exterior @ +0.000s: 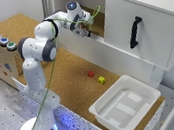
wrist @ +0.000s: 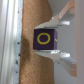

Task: Put the purple block on top of the drawer

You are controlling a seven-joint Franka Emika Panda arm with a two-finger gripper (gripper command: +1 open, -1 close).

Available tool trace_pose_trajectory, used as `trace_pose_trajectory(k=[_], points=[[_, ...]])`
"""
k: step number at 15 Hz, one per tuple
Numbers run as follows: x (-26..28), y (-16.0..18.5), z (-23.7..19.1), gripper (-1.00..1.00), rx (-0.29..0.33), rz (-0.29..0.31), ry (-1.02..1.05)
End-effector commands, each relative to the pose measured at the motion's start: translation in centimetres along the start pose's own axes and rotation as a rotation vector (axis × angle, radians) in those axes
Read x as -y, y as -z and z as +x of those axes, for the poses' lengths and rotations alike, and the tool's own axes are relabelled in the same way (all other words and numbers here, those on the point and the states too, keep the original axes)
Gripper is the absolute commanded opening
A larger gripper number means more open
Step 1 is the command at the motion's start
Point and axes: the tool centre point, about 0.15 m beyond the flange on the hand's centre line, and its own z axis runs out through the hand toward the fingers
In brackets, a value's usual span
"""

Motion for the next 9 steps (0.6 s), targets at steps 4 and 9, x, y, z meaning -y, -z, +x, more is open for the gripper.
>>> trace_pose_trajectory(k=[4, 9], points=[[5.7, 3.1, -2.3, -1.00, -0.018, -0.056, 0.079], [11.8, 6.4, -5.3, -1.00, 0.054, 0.112, 0.264]])
